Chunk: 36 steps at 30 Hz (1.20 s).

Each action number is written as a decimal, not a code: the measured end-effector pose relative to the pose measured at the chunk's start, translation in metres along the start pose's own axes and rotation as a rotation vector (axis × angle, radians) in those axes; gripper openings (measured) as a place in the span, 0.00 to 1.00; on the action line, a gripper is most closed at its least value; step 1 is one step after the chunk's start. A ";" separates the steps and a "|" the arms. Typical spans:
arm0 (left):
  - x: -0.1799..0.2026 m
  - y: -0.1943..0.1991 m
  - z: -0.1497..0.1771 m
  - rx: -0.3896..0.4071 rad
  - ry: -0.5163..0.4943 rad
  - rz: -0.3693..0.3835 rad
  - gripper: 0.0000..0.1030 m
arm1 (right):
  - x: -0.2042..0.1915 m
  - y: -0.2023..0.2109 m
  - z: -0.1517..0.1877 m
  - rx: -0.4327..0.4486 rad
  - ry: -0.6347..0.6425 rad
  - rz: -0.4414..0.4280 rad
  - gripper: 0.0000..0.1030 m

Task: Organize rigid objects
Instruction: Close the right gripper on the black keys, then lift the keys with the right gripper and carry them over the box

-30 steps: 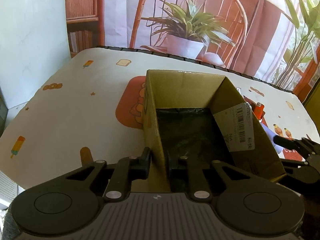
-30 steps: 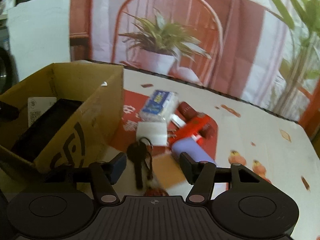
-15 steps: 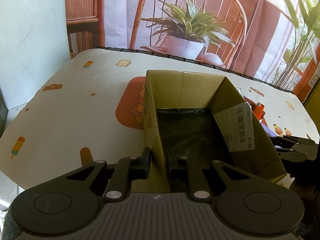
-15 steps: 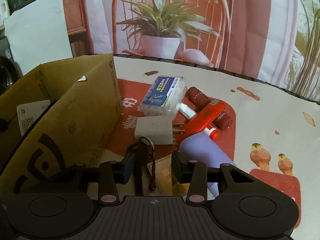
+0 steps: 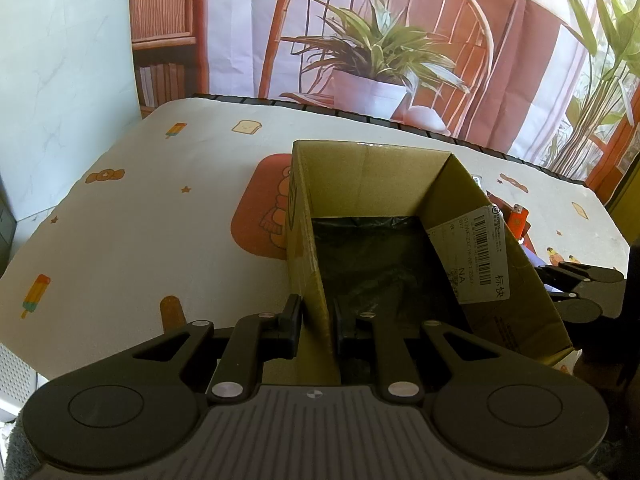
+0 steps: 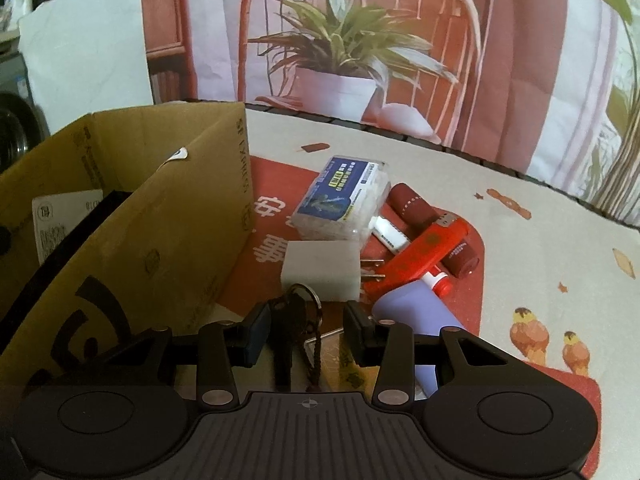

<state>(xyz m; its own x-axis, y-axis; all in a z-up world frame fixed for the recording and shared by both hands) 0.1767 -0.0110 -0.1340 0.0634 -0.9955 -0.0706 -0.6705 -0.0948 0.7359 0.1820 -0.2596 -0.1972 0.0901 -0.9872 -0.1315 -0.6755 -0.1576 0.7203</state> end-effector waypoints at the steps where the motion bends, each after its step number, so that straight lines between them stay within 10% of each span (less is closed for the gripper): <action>1: 0.001 0.000 0.000 0.000 -0.001 0.000 0.17 | 0.000 0.000 0.000 0.000 0.003 0.002 0.37; 8: 0.002 0.000 0.000 0.001 -0.006 -0.005 0.17 | -0.007 -0.002 0.002 0.000 0.062 0.015 0.36; 18: 0.001 -0.001 0.000 -0.003 -0.006 -0.005 0.17 | -0.011 0.014 0.002 0.053 0.040 -0.020 0.05; 36: 0.000 -0.002 0.000 -0.006 -0.001 -0.002 0.17 | 0.011 0.058 -0.006 0.215 -0.163 -0.087 0.03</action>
<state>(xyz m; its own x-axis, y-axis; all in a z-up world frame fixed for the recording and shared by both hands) 0.1781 -0.0105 -0.1352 0.0645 -0.9953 -0.0726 -0.6660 -0.0971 0.7396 0.1479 -0.2799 -0.1524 0.0475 -0.9505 -0.3071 -0.8118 -0.2159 0.5426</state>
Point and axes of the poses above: each gripper's, at about its wrist camera, not at the fingertips, and y roughly against the way its jaws point, x to its right, z to its underside, the point moved 5 cm from there along -y, roughly the way its jaws point, and after that the axes turned 12 degrees about -z, right-handed, at the moved point
